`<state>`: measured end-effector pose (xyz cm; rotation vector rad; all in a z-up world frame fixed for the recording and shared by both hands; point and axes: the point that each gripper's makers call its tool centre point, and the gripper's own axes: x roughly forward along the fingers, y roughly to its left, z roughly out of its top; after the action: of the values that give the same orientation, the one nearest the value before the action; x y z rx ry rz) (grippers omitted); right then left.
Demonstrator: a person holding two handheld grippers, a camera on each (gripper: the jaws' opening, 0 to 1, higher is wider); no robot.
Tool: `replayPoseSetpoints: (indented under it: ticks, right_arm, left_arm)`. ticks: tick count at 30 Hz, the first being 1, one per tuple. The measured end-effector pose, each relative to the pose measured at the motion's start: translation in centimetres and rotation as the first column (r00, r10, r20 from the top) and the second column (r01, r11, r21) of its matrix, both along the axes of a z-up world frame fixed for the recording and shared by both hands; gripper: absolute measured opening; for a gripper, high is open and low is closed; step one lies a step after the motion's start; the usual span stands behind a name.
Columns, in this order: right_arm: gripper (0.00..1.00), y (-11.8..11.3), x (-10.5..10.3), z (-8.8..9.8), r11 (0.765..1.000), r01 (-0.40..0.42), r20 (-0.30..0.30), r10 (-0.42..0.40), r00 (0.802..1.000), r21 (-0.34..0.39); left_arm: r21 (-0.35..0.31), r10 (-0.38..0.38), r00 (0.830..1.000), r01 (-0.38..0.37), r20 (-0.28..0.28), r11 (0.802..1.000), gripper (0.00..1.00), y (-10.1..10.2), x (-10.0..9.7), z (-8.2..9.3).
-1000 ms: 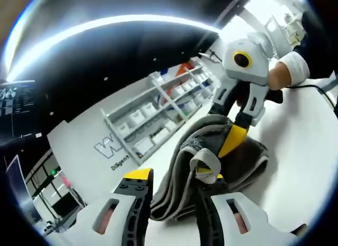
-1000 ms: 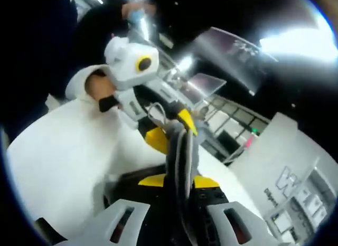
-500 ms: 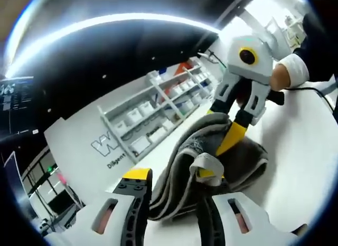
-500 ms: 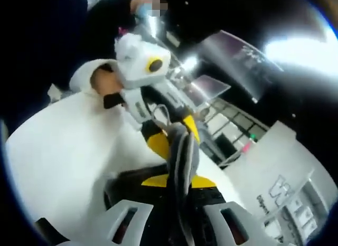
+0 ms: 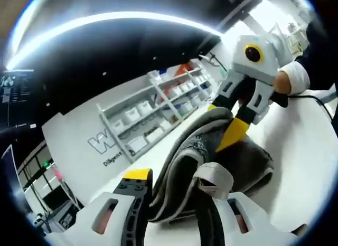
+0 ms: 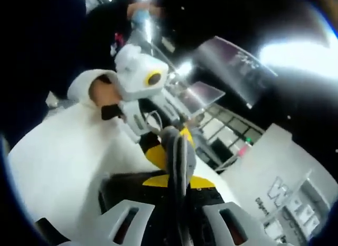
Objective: Open the folded towel by lifting each exposed corner and separating the folded layers until the towel lies flat within the target outline without major curled edges
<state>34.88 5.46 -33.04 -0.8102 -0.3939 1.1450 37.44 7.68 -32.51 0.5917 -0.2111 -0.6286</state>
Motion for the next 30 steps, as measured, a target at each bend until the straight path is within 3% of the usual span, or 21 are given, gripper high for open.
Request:
replayPoseSetpoints:
  ticks: [11,15,22,27,30]
  right_arm:
    - [0.04,0.1,-0.3,0.1,1.0,-0.005,0.035,0.005,0.999,0.004]
    - [0.05,0.2,-0.7,0.0,1.0,-0.026,0.028,0.026,0.999,0.005]
    - [0.04,0.4,-0.9,-0.1,0.999,-0.048,0.086,0.05,0.995,-0.024]
    - [0.04,0.4,-1.0,0.2,0.999,-0.048,0.104,0.049,0.993,-0.011]
    - [0.05,0.3,-1.1,0.5,0.999,-0.046,0.126,0.046,0.991,-0.001]
  left_arm:
    - [0.036,0.003,0.999,-0.005,0.046,0.999,0.25,-0.3,-0.4,0.2]
    - [0.035,-0.001,0.999,0.0,0.038,0.999,0.24,-0.3,-0.3,0.1]
    - [0.062,-0.003,0.999,0.0,0.049,0.998,0.25,-0.2,-0.2,-0.2]
    - [0.119,-0.008,0.998,0.001,0.055,0.993,0.24,-0.5,0.1,-0.8]
    - [0.162,-0.021,0.998,0.01,0.063,0.987,0.15,-0.8,-0.1,-1.2]
